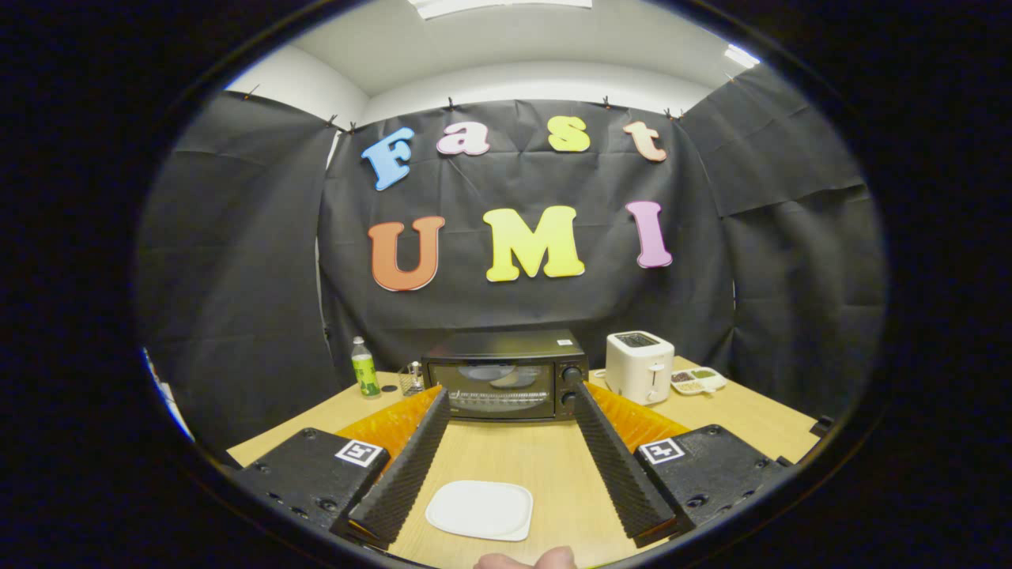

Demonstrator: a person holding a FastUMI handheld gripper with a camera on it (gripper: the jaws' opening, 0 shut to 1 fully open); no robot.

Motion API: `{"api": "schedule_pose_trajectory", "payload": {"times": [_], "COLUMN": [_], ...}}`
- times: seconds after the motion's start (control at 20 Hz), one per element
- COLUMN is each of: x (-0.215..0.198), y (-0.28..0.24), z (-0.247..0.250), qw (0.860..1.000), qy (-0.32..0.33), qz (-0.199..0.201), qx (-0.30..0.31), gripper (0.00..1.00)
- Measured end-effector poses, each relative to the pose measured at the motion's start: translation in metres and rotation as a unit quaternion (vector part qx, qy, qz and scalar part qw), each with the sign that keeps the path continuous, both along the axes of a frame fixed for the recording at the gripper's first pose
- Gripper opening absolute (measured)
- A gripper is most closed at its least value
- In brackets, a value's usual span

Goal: Open the toaster oven, put the food inside, and close the toaster oven door.

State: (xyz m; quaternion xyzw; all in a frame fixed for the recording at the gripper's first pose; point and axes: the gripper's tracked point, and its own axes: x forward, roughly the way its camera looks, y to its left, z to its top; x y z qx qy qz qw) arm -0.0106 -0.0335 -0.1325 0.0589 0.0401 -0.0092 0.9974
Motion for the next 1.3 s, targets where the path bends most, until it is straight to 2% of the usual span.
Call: {"api": "schedule_pose_trajectory", "payload": {"times": [0.2, 1.3], "x": [0.006, 0.004], "y": [0.013, 0.034], "z": [-0.01, 0.024], "qw": [1.0, 0.999], "qy": [0.011, -0.025], "qz": [0.007, 0.001], "qx": [-0.016, -0.032], "gripper": [1.0, 1.0]}}
